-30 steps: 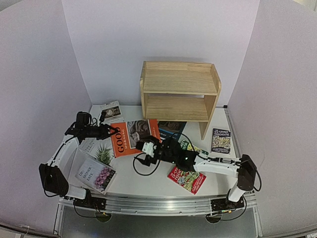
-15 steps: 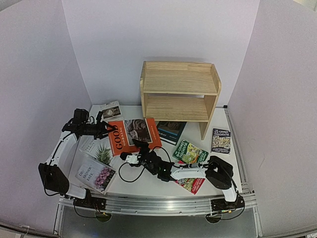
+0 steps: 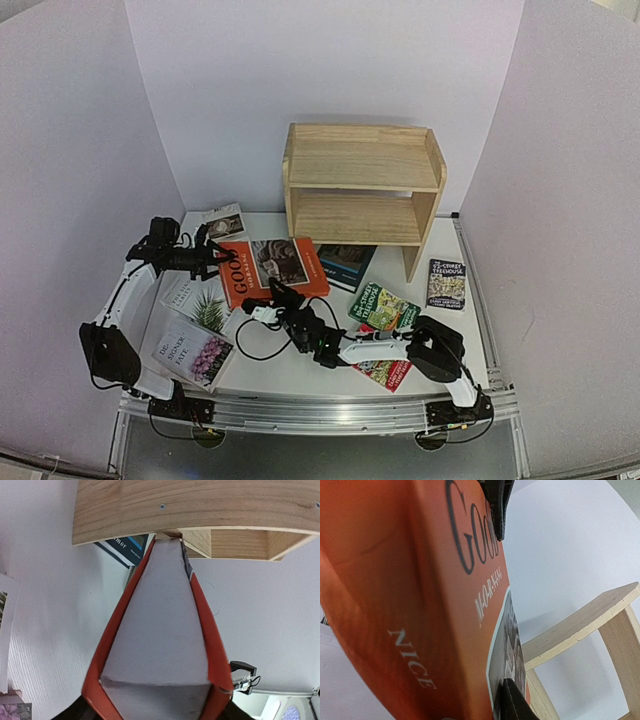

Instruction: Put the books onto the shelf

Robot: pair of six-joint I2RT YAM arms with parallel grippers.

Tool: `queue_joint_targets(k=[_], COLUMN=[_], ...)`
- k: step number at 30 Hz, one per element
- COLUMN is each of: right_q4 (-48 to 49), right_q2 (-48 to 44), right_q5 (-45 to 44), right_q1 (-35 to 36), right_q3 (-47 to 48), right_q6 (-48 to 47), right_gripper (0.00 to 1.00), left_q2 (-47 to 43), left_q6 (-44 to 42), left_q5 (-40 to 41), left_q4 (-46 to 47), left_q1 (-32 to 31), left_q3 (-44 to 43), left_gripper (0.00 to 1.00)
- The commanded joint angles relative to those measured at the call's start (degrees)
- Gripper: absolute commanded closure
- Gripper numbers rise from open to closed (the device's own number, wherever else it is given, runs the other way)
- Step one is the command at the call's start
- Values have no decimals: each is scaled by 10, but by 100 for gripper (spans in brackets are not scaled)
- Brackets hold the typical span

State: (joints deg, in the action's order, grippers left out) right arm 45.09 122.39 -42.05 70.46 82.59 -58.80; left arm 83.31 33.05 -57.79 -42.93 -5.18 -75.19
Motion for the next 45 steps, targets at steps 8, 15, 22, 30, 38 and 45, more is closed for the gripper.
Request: queue_joint_targets(k=[8,15,22,30,38,45], right_q4=[-212,-475,-522,-522,-519,-498], right_q2=[-173,-288,-338,-270,-172,-99], right_q5=[24,140,188,187,260,239], right_q1=[-3,-29,-55,-192,-435,-483], right_q3=[-14,46,204,443,546,595], right_q6=[241,458,543,509,576,515], right_gripper=[80,82,82,82,80,81], left_q2=[-145,-239,-279,-291,-301,-315], left_q6=[-76,-195,-271,-287,-288,-295], left_q5=[155,357,370,342,339,349], left_q4=[155,263,259,285,294,292], left_q1=[7,8,7,7,7,7], left_q3=[-51,-42,20,94,120,140], left_gripper=[0,0,0,0,0,0])
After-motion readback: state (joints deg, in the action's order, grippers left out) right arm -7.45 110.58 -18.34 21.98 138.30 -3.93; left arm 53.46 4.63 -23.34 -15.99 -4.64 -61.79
